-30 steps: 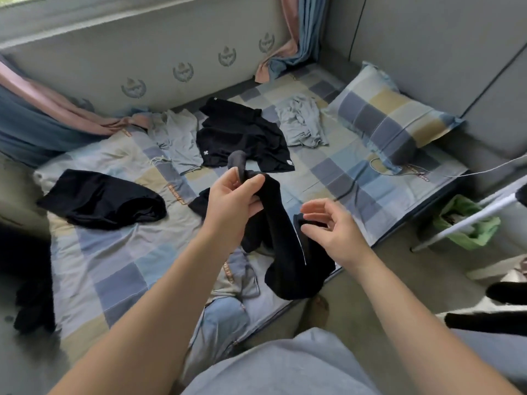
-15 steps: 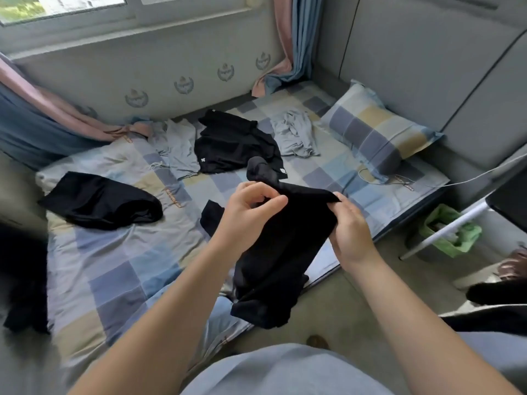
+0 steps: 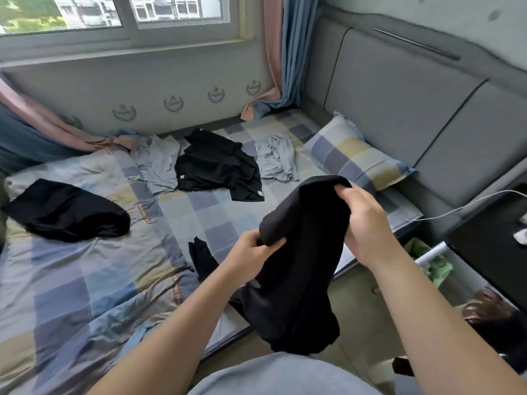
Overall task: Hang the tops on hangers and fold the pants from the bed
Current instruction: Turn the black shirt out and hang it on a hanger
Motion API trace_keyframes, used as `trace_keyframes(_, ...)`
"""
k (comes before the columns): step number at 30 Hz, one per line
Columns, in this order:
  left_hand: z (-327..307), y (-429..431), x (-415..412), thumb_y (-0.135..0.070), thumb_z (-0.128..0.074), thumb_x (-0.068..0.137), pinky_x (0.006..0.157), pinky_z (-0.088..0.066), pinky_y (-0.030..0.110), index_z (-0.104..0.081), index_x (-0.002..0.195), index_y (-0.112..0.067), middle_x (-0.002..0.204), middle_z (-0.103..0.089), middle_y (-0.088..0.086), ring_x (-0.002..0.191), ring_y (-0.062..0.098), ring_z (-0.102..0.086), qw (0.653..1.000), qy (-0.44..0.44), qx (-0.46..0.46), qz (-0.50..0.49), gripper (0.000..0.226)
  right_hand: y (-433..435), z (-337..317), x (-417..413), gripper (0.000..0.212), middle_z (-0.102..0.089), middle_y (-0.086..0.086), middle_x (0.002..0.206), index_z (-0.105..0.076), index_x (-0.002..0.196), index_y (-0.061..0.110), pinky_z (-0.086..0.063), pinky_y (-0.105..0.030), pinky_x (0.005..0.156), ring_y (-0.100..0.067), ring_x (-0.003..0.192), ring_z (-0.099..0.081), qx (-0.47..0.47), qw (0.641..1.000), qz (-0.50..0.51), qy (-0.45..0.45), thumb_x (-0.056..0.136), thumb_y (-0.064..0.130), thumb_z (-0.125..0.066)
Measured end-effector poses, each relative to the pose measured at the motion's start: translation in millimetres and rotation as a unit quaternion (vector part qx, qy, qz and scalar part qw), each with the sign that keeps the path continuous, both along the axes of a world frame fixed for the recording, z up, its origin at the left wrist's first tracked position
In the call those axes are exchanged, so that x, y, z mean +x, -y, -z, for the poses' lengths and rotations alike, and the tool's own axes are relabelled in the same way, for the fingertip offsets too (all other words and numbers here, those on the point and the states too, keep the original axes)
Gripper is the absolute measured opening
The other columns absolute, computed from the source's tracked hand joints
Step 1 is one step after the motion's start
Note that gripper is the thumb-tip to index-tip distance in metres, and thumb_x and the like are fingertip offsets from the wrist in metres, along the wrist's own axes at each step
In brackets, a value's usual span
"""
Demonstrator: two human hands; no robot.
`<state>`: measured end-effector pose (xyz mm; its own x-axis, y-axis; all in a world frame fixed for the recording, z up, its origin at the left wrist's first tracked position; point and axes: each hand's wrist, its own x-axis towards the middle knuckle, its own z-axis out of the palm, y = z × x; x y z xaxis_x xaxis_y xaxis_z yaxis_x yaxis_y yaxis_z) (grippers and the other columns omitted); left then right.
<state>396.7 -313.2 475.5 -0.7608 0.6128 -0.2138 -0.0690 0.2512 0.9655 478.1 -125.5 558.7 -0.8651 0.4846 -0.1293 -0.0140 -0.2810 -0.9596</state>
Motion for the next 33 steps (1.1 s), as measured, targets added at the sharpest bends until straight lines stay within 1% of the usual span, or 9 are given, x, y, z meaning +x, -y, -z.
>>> trace_keyframes(4,-4,-24,-5,-0.062,-0.056,0.084,0.088,-0.053,0.058,-0.075,0.094,-0.037,0.088,-0.073,0.004,0.086,0.023,-0.066,0.997,-0.029,0.026,-0.071,0.033,-38,-3,8,0.026,-0.076,-0.006,0.109,-0.076,0.104,0.019,-0.056,-0.033,0.088,-0.022,0.107,-0.071,0.087,0.996,0.018,0.017,0.100,0.028,-0.052)
trace_keyframes(8,-31,-39,-15,-0.071,-0.054,0.079,0.069,-0.042,0.043,-0.068,0.088,-0.016,0.080,-0.060,0.006,0.075,0.022,-0.055,0.996,-0.040,0.028,-0.072,0.057,-69,1,4,0.019,-0.075,-0.001,0.098,-0.072,0.098,0.020,-0.053,-0.024,0.082,-0.015,0.100,-0.069,0.209,0.973,0.059,0.085,0.102,0.015,-0.054)
trace_keyframes(11,-59,-48,-15,-0.060,-0.055,0.084,0.073,-0.039,0.044,-0.070,0.095,-0.015,0.088,-0.060,0.007,0.082,0.023,-0.053,0.995,-0.026,0.039,-0.084,0.049,-70,0,4,0.016,-0.068,0.010,0.101,-0.066,0.099,0.029,-0.046,-0.016,0.079,0.004,0.093,-0.063,0.278,0.955,0.051,0.085,0.099,0.015,-0.058)
trace_keyframes(15,-84,-59,-7,-0.034,-0.051,0.100,0.083,-0.050,0.052,-0.069,0.098,-0.007,0.092,-0.062,0.011,0.085,0.027,-0.057,0.988,-0.004,0.075,-0.138,0.032,-46,7,15,0.007,-0.074,-0.001,0.100,-0.066,0.102,0.024,-0.053,-0.032,0.085,-0.014,0.092,-0.070,0.258,0.959,-0.092,0.066,0.095,0.023,-0.066)
trace_keyframes(19,-103,-74,-5,-0.029,-0.051,0.104,0.087,-0.057,0.053,-0.071,0.096,-0.010,0.100,-0.074,0.020,0.095,0.034,-0.072,0.976,0.035,0.107,-0.185,0.029,-9,23,25,0.044,-0.067,0.020,0.112,-0.055,0.116,0.035,-0.052,-0.021,0.089,0.000,0.107,-0.063,0.263,0.950,-0.160,0.055,0.078,0.051,-0.071)
trace_keyframes(22,-112,-87,2,-0.033,-0.053,0.103,0.088,-0.060,0.046,-0.069,0.103,-0.008,0.103,-0.074,0.018,0.097,0.030,-0.072,0.974,0.064,0.119,-0.181,0.030,8,34,18,0.051,-0.062,0.031,0.107,-0.052,0.119,0.038,-0.052,-0.017,0.084,0.008,0.104,-0.060,0.261,0.956,-0.108,0.071,0.074,0.053,-0.072)
trace_keyframes(25,-119,-93,9,-0.031,-0.054,0.104,0.095,-0.056,0.050,-0.065,0.110,0.000,0.109,-0.072,0.019,0.102,0.031,-0.071,0.973,0.079,0.128,-0.174,0.033,6,39,8,0.013,-0.066,0.023,0.083,-0.058,0.094,0.032,-0.044,-0.009,0.061,0.004,0.077,-0.061,0.292,0.953,-0.017,0.076,0.086,0.028,-0.067)
trace_keyframes(29,-127,-88,6,-0.031,-0.053,0.104,0.091,-0.054,0.061,-0.058,0.112,0.013,0.109,-0.066,0.031,0.104,0.043,-0.068,0.965,0.077,0.157,-0.194,0.044,-14,52,4,0.030,-0.049,0.010,0.053,-0.040,0.066,0.023,-0.029,-0.018,0.046,-0.010,0.050,-0.040,0.356,0.930,0.015,0.087,0.090,0.010,-0.051)
trace_keyframes(33,-130,-83,3,-0.033,-0.053,0.104,0.098,-0.045,0.065,-0.059,0.113,-0.009,0.106,-0.057,0.012,0.094,0.033,-0.059,0.959,0.067,0.176,-0.210,0.026,-36,66,3,0.036,-0.044,0.007,0.050,-0.039,0.066,0.018,-0.025,-0.028,0.050,-0.013,0.049,-0.032,0.393,0.909,0.007,0.141,0.100,0.020,-0.049)
